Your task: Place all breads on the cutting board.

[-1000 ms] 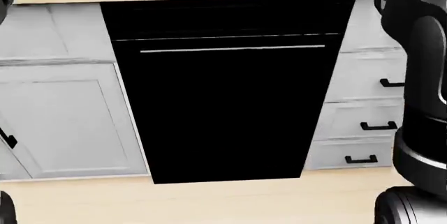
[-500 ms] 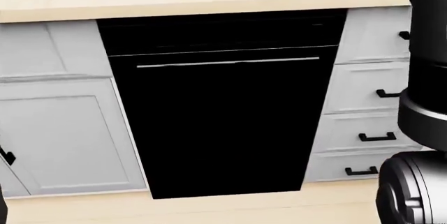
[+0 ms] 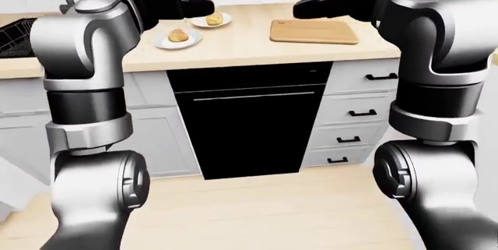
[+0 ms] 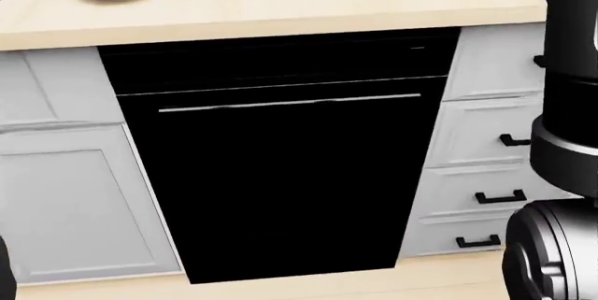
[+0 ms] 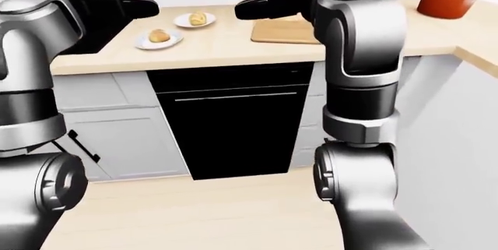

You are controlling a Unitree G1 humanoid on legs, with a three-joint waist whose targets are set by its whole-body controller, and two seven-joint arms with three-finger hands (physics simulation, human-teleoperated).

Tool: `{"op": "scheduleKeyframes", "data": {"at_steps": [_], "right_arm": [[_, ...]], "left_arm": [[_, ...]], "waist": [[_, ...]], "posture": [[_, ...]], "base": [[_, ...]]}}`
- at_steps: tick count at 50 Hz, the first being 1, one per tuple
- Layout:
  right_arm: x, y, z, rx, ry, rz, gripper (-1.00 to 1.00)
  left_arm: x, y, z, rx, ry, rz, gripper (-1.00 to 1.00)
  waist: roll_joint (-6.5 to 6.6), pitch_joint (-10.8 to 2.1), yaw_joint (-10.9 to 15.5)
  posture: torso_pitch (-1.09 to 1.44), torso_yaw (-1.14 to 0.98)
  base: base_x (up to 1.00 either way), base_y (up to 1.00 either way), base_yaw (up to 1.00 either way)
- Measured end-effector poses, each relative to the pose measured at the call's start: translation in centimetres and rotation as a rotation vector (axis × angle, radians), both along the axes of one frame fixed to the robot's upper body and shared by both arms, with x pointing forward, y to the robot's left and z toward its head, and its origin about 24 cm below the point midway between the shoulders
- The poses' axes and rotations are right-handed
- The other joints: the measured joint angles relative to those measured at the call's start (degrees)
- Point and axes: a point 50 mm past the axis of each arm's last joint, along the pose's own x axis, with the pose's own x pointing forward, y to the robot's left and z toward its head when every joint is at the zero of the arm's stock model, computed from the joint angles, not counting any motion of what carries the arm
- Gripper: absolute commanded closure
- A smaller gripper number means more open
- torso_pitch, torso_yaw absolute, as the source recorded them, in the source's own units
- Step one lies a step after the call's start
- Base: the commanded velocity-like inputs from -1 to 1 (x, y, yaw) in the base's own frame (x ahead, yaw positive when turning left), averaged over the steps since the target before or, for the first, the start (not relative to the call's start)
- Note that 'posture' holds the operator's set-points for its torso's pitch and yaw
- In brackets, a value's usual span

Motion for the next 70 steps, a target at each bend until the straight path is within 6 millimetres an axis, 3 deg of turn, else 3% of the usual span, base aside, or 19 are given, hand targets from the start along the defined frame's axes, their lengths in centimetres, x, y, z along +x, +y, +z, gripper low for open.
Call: {"op": "scheduleKeyframes", "data": {"at_steps": [5,8,11,16,20,21,23,27,31,34,39,45,46,50,52,56,59,62,70], "right_arm": [[0.0,0.4,0.1,0.0,-0.006,0.015,-1.0],[0.2,1.1,-0.9,-0.013,0.035,0.043,-1.0],[0.3,1.1,-1.1,-0.013,0.053,0.05,-1.0],[-0.1,1.0,0.0,-0.005,0.008,0.044,-1.0],[-0.3,1.1,0.4,0.007,-0.005,0.052,-1.0],[-0.3,0.8,0.3,0.011,-0.002,0.045,-1.0],[0.1,0.3,-0.4,0.02,0.027,0.025,-1.0],[0.3,0.2,-0.7,0.024,0.054,0.016,-1.0],[0.0,0.4,-0.1,0.02,0.021,0.028,-1.0],[-0.1,0.6,0.2,0.019,0.009,0.035,-1.0],[0.2,1.8,-1.0,0.005,0.054,0.082,-1.0],[0.0,1.1,-0.5,0.016,0.038,0.057,-1.0],[0.0,0.9,-0.5,0.018,0.032,0.049,-1.0],[0.2,0.4,-1.0,0.021,0.058,0.024,-1.0],[0.1,0.7,-0.8,0.019,0.045,0.032,-1.0],[0.0,0.9,-0.5,0.019,0.029,0.045,-1.0],[0.0,1.0,-0.5,0.019,0.034,0.046,-1.0],[0.2,1.7,-1.3,0.012,0.058,0.074,-1.0],[-0.1,1.3,-0.6,0.021,0.035,0.063,-1.0]], "left_arm": [[-0.1,0.2,0.8,-0.003,-0.03,0.012,-1.0],[0.0,0.8,0.1,-0.011,-0.007,0.033,-1.0],[0.2,0.8,-0.2,-0.008,0.021,0.039,-1.0],[0.0,0.4,0.6,-0.005,-0.012,0.024,-1.0],[-0.2,0.4,1.0,-0.007,-0.031,0.026,-1.0],[-0.1,0.2,0.6,-0.004,-0.027,0.018,-1.0],[0.1,-0.2,0.0,0.004,0.005,0.001,-1.0],[0.2,-0.2,0.0,0.0,0.019,-0.005,-1.0],[-0.1,0.0,0.7,-0.002,-0.016,0.005,-1.0],[-0.1,0.0,1.1,-0.002,-0.03,0.006,-1.0],[0.2,1.0,-0.1,-0.017,0.017,0.044,-1.0],[0.0,0.2,0.8,-0.01,-0.017,0.015,-1.0],[0.0,-0.1,0.8,-0.01,-0.021,0.006,-1.0],[0.3,-0.6,-0.1,-0.006,0.021,-0.017,-1.0],[0.2,-0.3,0.2,-0.009,0.012,-0.011,-1.0],[-0.1,-0.2,1.1,-0.01,-0.027,-0.001,-1.0],[-0.1,-0.2,1.2,-0.009,-0.035,-0.002,-1.0],[0.1,0.5,0.4,-0.016,-0.007,0.022,-1.0],[0.0,0.2,0.7,-0.012,-0.011,0.015,-1.0]], "waist": [[4.68,-0.59,-0.6],[4.1,0.13,0.0],[3.2,-0.28,0.1],[0.34,-0.57,0.6],[-3.0,-1.15,1.3],[-2.18,-0.86,0.9],[-2.24,-0.06,0.4],[-1.14,-0.38,0.3],[1.36,-0.34,-0.1],[4.22,-1.04,-0.5],[2.59,-0.44,0.6],[-2.62,-0.08,0.5],[-2.09,-0.07,0.1],[-2.55,-1.22,-0.5],[-1.8,-1.38,-0.3],[1.14,-0.89,-0.4],[4.87,-1.22,-0.7],[4.15,-0.42,0.1],[0.53,-1.04,-0.1]], "posture": [[0.0,0.0],[0.0,0.0],[0.0,0.0],[0.0,0.0],[0.0,0.0],[0.0,0.0],[0.0,0.0],[0.0,0.0],[0.0,0.0],[0.0,0.0],[0.0,0.0],[0.0,0.0],[0.0,0.0],[0.0,0.0],[0.0,0.0],[0.0,0.0],[0.0,0.0],[0.0,0.0],[0.0,0.0]], "base": [[0.24,0.0,0.0],[0.24,0.0,0.0],[0.24,0.0,0.0],[0.23,0.0,0.0],[0.23,0.0,0.0],[0.23,0.0,0.0],[0.23,0.0,0.0],[0.21,0.0,0.0],[0.21,0.0,0.0],[0.19,0.03,0.0],[0.15,0.26,0.0],[0.14,0.32,0.0],[0.13,0.31,0.0],[0.14,0.31,0.0],[0.14,0.31,0.0],[0.14,0.31,0.0],[0.14,0.3,0.0],[0.14,0.31,0.0],[0.09,0.23,0.09]]}}
